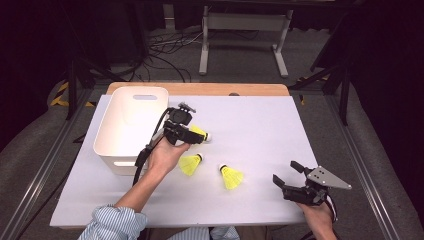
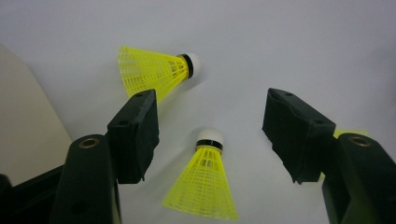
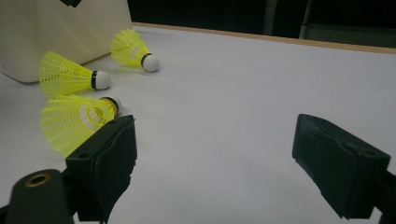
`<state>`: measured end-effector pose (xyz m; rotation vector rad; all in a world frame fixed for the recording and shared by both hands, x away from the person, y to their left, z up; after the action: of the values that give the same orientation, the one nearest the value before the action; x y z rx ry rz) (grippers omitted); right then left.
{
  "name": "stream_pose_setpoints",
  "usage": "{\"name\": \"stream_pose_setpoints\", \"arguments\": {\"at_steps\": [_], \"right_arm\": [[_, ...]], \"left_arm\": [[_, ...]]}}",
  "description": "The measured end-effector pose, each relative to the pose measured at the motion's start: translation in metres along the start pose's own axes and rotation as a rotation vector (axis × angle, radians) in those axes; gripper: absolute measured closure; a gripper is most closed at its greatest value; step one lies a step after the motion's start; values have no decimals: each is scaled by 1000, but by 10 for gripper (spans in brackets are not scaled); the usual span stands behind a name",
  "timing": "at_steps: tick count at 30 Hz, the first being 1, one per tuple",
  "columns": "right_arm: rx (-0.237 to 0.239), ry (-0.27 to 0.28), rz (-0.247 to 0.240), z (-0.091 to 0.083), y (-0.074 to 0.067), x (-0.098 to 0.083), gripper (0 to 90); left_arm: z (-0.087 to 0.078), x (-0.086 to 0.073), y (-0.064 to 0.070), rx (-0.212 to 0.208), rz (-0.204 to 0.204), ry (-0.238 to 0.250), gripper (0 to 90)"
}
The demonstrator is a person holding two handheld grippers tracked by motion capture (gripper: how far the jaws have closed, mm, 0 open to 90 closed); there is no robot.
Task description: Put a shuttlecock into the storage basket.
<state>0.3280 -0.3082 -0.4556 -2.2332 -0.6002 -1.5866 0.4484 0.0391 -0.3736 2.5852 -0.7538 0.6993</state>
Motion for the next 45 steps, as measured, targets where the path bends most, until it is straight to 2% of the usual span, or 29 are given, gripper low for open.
{"name": "stream_pose_setpoints", "arguments": {"at_steps": [11, 20, 22, 30, 45], "right_arm": [[1, -2, -4, 0, -1, 0, 145], [2, -5, -15, 1, -2, 0, 145], [2, -5, -14, 1, -2, 0, 145], [4, -4, -14, 1, -2, 0, 145], [6, -6, -13, 1, -2, 0, 145]], "left_arm": [[12, 4, 0, 19, -6, -46, 381], [19, 9, 5, 35, -13, -62, 377], [20, 11, 5, 49, -11, -72, 376], [29, 15, 4, 57, -44, -83, 380], [47, 19, -9, 79, -109, -113, 387]]}}
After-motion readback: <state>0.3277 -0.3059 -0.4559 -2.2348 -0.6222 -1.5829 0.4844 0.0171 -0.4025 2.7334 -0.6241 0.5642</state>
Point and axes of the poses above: each handheld gripper's, and its own axes: z roughly forward along the jaws, x roughly out of its top, y roughly to its right, the point moved 4 cm from there along z, roughly forward along the jaws, and after that the axes turned 2 degrees about -x, right-handed, at the moved point
